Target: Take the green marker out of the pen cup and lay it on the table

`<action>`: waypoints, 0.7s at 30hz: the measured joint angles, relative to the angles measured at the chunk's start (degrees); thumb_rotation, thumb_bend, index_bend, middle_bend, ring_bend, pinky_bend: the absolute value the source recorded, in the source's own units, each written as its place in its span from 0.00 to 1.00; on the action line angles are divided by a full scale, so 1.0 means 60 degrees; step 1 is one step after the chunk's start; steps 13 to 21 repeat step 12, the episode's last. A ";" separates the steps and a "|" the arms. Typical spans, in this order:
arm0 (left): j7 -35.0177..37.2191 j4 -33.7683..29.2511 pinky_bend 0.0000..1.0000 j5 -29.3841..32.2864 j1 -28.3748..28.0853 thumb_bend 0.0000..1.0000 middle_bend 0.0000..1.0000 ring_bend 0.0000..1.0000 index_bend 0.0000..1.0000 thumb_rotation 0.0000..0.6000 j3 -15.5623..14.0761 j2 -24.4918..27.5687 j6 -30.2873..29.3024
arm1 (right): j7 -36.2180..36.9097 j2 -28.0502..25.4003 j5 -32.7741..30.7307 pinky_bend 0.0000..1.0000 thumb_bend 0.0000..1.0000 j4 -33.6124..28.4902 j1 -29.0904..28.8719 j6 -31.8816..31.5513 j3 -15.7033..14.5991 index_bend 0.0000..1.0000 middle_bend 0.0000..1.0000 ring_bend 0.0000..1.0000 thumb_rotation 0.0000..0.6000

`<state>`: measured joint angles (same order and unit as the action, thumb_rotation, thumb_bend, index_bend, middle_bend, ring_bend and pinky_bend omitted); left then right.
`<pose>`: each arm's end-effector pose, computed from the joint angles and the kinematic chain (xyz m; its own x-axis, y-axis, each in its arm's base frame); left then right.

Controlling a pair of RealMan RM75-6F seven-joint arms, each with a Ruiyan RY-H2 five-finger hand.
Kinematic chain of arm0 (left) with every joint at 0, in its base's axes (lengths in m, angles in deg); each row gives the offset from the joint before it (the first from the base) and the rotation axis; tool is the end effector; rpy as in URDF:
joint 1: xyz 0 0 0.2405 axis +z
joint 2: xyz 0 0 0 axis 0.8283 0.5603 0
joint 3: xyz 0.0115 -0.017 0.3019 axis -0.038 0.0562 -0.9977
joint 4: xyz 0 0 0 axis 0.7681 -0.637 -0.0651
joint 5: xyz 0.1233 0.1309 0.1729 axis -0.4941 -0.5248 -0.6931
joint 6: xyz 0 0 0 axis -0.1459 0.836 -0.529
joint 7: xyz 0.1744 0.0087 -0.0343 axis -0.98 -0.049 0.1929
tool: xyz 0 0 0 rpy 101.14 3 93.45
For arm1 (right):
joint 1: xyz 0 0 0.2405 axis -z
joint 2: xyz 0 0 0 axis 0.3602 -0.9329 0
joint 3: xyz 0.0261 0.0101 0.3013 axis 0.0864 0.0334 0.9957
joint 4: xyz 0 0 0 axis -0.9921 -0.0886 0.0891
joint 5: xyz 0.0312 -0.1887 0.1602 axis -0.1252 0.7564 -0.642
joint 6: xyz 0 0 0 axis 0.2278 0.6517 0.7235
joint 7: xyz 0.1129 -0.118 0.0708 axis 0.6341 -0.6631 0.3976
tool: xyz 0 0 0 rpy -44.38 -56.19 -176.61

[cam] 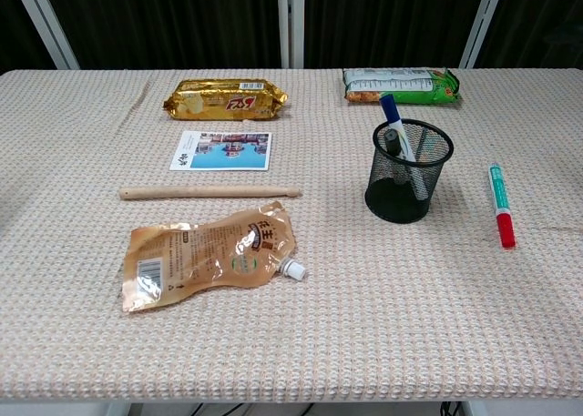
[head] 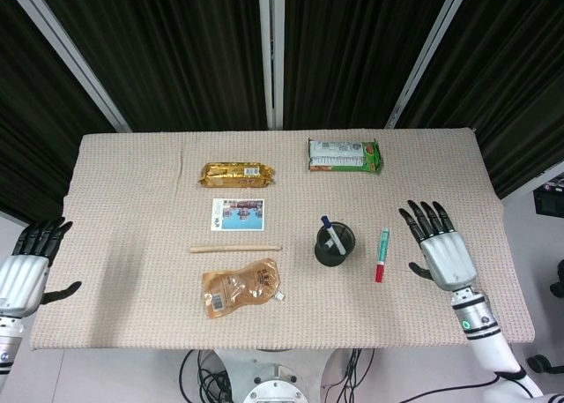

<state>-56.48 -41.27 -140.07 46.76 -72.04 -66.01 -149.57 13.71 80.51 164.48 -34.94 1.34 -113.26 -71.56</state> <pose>-0.3722 0.2467 0.1509 0.4354 0.0426 0.8992 0.8977 -0.0948 -0.4302 -0.3018 -0.3072 0.0623 0.5320 0.0437 0.8456 -0.8091 -0.2682 0.5229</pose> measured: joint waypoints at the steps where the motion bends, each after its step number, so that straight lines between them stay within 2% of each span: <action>1: -0.0034 -0.0014 0.00 -0.0022 -0.0002 0.13 0.00 0.00 0.04 1.00 0.0006 0.0001 -0.0027 | 0.0044 -0.0118 0.0027 0.00 0.00 -0.0055 0.0150 -0.0265 -0.0004 0.00 0.00 0.00 1.00; 5: -0.0152 -0.0026 0.00 -0.0123 -0.0001 0.13 0.00 0.00 0.04 1.00 0.0056 -0.0008 -0.0224 | 0.0297 -0.0827 -0.0175 0.00 0.00 -0.0292 0.1096 -0.1390 0.0006 0.00 0.00 0.00 1.00; 10: -0.0210 0.0034 0.00 -0.0275 -0.0018 0.13 0.00 0.00 0.04 1.00 0.0081 -0.0026 -0.0357 | 0.0786 -0.1384 -0.1171 0.00 0.00 -0.0363 0.1930 -0.1679 0.0040 0.00 0.00 0.00 1.00; 12: -0.0236 0.0038 0.00 -0.0272 -0.0016 0.13 0.00 0.00 0.04 1.00 0.0076 -0.0034 -0.0361 | 0.1101 -0.1465 -0.1463 0.00 0.00 -0.0301 0.2113 -0.1629 0.0051 0.00 0.00 0.00 1.00; 21: -0.0236 0.0038 0.00 -0.0272 -0.0016 0.13 0.00 0.00 0.04 1.00 0.0076 -0.0034 -0.0361 | 0.1101 -0.1465 -0.1463 0.00 0.00 -0.0301 0.2113 -0.1629 0.0051 0.00 0.00 0.00 1.00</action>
